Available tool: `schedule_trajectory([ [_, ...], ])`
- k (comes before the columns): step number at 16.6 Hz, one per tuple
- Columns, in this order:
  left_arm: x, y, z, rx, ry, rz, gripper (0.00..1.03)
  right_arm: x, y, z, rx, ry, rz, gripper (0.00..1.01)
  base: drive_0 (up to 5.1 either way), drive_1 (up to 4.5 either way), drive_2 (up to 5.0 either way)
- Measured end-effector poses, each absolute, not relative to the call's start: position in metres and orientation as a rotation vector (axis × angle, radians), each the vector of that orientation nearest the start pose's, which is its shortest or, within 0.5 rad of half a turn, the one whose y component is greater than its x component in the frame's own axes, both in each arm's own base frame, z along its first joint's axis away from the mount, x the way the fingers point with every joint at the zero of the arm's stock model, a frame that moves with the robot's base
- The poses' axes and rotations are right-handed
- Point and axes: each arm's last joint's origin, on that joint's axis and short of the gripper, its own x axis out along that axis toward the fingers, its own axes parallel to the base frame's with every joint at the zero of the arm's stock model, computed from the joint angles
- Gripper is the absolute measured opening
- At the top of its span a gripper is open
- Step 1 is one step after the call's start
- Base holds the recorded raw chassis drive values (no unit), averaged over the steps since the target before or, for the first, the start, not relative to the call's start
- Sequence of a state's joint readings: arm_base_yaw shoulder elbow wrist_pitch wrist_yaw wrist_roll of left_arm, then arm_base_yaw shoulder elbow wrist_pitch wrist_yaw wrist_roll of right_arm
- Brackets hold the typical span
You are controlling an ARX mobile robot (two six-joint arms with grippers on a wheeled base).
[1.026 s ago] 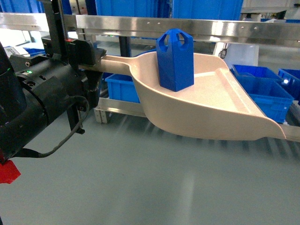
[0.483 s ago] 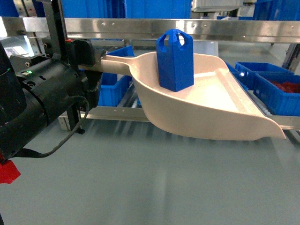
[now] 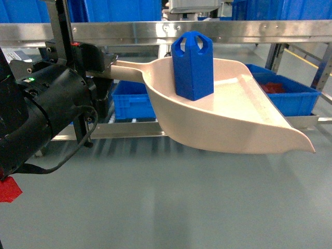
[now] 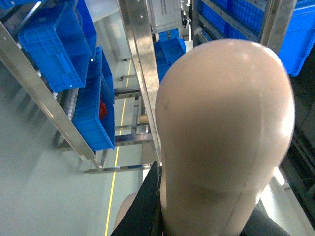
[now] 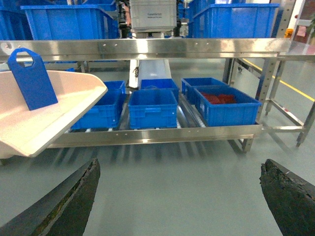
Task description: Place part in tray to right shelf
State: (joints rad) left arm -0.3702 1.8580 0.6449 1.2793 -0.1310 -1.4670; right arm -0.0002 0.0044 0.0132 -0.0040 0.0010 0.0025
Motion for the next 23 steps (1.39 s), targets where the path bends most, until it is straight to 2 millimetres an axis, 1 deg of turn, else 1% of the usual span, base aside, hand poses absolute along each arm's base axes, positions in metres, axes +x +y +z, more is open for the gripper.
schedule_trajectory([
  [3, 0.3110, -0.1192, 0.1545, -1.475, 0.132, -0.252, 0.17, 0.0972, -0.0001, 0.1673, 0.002, -0.005, -0.002, 0.98, -0.2, -0.17, -0.2],
  [23, 0.3118, -0.1170, 0.1545, -1.475, 0.124, -0.242, 0.17, 0.0972, 0.0000, 0.1673, 0.002, -0.005, 0.000, 0.98, 0.0, 0.00, 0.0],
])
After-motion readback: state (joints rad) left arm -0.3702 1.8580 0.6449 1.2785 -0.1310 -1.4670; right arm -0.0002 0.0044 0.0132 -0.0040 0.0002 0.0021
